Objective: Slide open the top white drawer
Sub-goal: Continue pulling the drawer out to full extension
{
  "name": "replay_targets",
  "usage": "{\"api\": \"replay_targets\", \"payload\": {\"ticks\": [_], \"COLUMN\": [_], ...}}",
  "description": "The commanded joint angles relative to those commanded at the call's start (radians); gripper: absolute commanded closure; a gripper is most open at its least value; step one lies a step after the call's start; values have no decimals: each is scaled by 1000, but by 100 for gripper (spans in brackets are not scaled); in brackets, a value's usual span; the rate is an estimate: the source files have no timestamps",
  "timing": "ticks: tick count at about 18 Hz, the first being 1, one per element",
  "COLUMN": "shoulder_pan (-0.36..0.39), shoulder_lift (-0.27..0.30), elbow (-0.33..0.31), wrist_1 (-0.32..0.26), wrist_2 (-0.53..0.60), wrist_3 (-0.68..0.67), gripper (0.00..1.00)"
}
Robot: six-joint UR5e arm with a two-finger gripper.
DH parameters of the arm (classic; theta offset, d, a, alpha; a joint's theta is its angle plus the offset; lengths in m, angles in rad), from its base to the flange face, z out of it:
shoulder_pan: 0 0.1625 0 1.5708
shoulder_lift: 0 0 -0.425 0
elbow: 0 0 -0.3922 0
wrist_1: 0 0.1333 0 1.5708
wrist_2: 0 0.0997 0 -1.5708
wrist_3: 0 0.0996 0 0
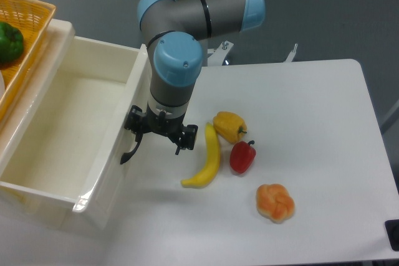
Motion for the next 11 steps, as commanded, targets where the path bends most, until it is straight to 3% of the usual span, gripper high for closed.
{"api": "replay_targets", "payload": {"ticks": [11], "shoulder_pan": [6], "shoulder_lift": [-9], "elbow": [-2], "wrist_1": [-2], "wrist_2": [-32], "wrist_3": [-6], "gripper": [0]}}
